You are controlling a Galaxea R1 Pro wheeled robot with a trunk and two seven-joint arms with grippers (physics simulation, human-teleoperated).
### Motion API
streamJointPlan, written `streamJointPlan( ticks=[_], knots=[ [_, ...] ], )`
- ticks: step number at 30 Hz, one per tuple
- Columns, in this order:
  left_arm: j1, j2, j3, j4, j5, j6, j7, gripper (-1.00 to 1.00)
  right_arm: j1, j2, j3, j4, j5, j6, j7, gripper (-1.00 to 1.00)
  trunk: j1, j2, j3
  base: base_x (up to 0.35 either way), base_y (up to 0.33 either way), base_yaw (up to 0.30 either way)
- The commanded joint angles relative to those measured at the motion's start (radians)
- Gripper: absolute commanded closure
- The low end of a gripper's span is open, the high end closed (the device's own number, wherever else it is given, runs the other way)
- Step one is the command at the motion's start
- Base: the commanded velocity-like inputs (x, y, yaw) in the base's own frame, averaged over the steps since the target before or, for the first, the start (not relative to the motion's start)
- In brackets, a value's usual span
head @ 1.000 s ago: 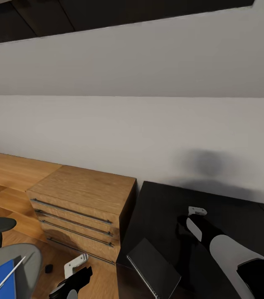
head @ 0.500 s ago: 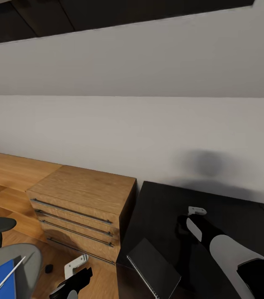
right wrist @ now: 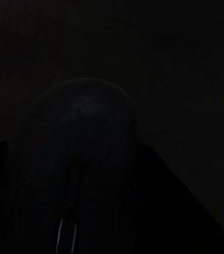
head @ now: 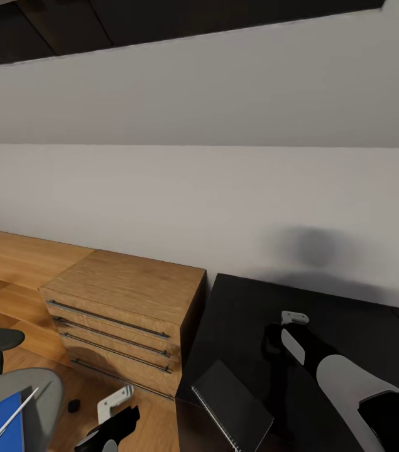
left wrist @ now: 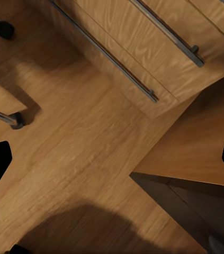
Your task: In the bedroom, organize the workspace by keeping the computer under the desk, ensuring the monitor is on the desk, placing the keyboard on the desk next to the monitor, placing the mouse on the desk next to the keyboard, moving the folder from the swivel chair onto the desk next to the mouse, stacking the notebook on top of the folder with the pen on top of the notebook, and positioning the swivel chair next to the desk.
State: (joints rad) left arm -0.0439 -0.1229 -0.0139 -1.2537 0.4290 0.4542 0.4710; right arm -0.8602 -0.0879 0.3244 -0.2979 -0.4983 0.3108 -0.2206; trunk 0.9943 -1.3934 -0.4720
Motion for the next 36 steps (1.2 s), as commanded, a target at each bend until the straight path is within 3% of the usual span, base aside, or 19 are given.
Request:
streamJointPlan(
  ticks=[1, 7, 16, 18, 21, 27, 32, 34, 36],
  knots=[
    [-0.001, 0.000, -0.001, 0.002, 0.010, 0.002, 0.009, -1.00, 0.000, -0.001, 0.008, -0.003, -0.014, 0.004, -0.008, 1.00, 0.000, -0.001, -0.001, 0.000, 0.000, 0.000],
    [-0.001, 0.000, -0.003, 0.009, 0.009, 0.000, 0.011, -1.00, 0.000, -0.001, 0.008, -0.021, -0.013, -0.003, -0.012, 1.00, 0.000, -0.001, -0.001, 0.000, 0.000, 0.000],
    [-0.001, 0.000, -0.003, 0.032, 0.007, -0.001, 0.014, -1.00, 0.004, -0.008, 0.010, -0.213, -0.012, -0.010, -0.039, 1.00, -0.027, 0.048, 0.021, 0.000, 0.000, 0.000],
    [-0.001, 0.000, -0.003, 0.032, 0.006, -0.002, 0.015, -1.00, 0.015, -0.016, 0.009, -0.317, -0.013, 0.008, -0.095, 1.00, -0.034, 0.062, 0.027, 0.000, 0.000, 0.000],
    [-0.001, -0.001, -0.004, 0.033, 0.006, -0.008, 0.014, -1.00, 0.100, -0.028, 0.009, -0.528, -0.027, 0.062, -0.225, 1.00, -0.046, 0.083, 0.036, -0.121, 0.000, 0.000],
    [-0.001, 0.000, -0.003, 0.033, 0.005, -0.011, 0.013, -1.00, 0.356, -0.055, 0.009, -1.072, -0.085, 0.164, -0.418, 1.00, -0.069, 0.125, 0.055, -0.290, 0.000, 0.000],
    [-0.001, 0.001, -0.003, 0.033, 0.006, -0.011, 0.012, -1.00, 0.383, -0.061, 0.008, -1.149, -0.124, 0.208, -0.432, 1.00, -0.088, 0.160, 0.071, -0.337, 0.000, 0.000],
    [-0.001, 0.002, -0.003, 0.034, 0.007, -0.011, 0.012, -1.00, 0.387, -0.059, 0.007, -1.172, -0.171, 0.213, -0.434, 1.00, -0.096, 0.174, 0.077, -0.339, 0.000, 0.000],
    [-0.001, 0.003, -0.003, 0.034, 0.008, -0.011, 0.012, -1.00, 0.387, -0.057, 0.007, -1.177, -0.183, 0.213, -0.435, 1.00, -0.103, 0.188, 0.083, -0.340, 0.000, 0.000]
  ],
)
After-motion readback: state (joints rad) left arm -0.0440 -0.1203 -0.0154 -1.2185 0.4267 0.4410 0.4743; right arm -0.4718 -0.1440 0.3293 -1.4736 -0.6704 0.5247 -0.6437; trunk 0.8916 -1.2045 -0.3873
